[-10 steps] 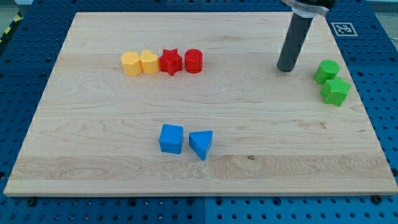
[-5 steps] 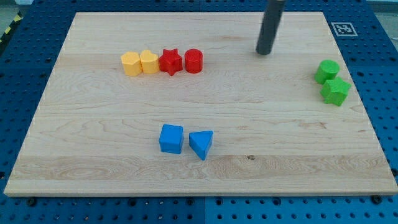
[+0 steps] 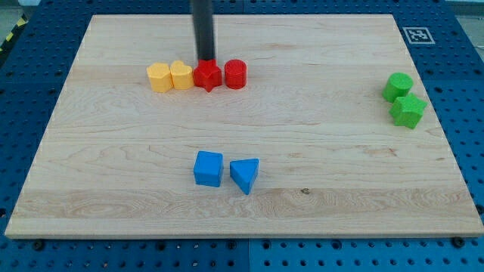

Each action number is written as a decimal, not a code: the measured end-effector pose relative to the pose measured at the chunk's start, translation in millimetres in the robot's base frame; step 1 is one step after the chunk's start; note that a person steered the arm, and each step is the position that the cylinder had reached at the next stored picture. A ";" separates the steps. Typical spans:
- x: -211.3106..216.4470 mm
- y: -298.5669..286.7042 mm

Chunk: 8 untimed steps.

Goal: Separate the yellow hexagon from the yellow heart

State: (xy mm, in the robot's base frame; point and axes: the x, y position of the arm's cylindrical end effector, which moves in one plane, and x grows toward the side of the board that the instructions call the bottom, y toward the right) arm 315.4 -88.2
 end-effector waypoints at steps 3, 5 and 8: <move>20.6 -66.2; 34.4 -58.9; 55.2 -27.5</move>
State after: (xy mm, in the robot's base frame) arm 370.5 -115.7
